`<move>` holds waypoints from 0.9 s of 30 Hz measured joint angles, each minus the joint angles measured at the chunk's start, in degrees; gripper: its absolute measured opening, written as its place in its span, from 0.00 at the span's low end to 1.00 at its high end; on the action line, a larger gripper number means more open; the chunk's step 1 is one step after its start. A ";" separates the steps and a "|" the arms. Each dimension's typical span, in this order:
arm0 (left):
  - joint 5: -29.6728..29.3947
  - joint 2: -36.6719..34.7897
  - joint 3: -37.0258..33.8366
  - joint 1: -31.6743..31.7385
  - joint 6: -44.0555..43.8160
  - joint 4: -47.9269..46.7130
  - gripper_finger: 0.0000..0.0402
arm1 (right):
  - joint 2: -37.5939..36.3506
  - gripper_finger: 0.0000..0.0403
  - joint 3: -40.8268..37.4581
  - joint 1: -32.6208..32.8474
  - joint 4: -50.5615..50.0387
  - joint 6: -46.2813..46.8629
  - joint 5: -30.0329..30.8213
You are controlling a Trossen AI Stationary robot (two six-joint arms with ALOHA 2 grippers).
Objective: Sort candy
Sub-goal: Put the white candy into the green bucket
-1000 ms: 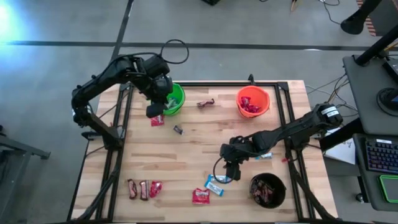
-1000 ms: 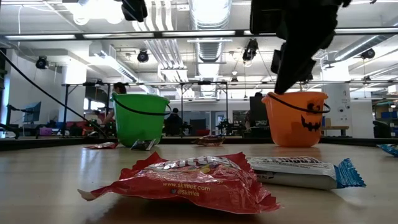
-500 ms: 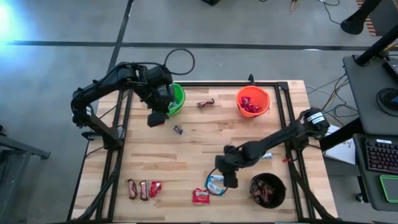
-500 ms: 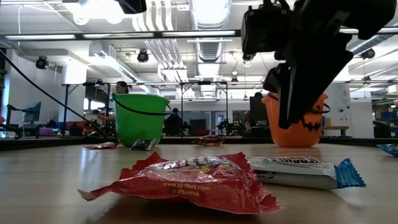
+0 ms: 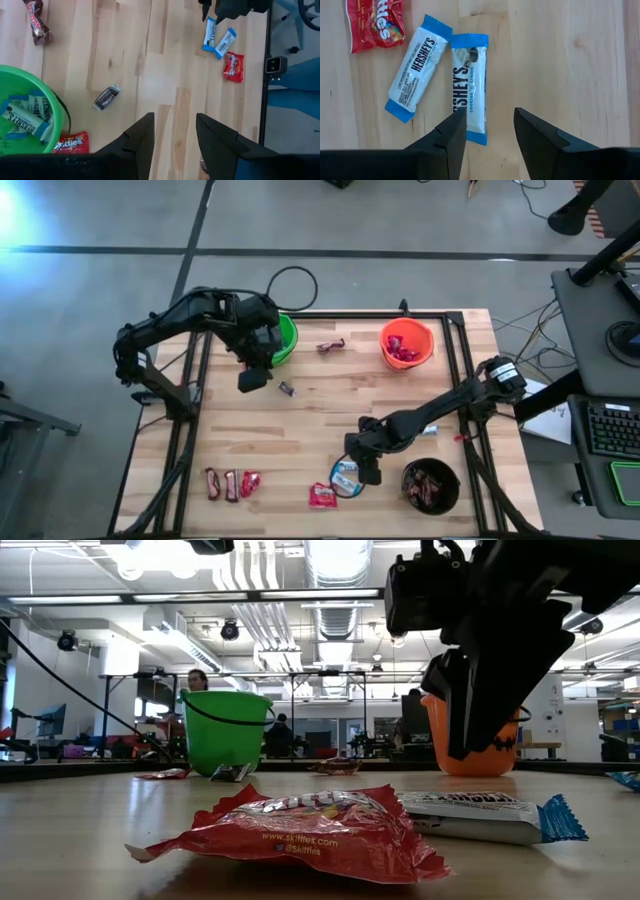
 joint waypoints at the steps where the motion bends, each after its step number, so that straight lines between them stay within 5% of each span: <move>1: -0.02 0.00 0.00 0.00 -0.02 0.02 0.32 | 0.00 0.38 0.00 0.00 0.05 0.03 0.23; 27: -0.15 0.02 0.00 0.02 -0.24 0.98 0.32 | 0.00 0.37 -0.07 2.97 3.60 3.26 0.99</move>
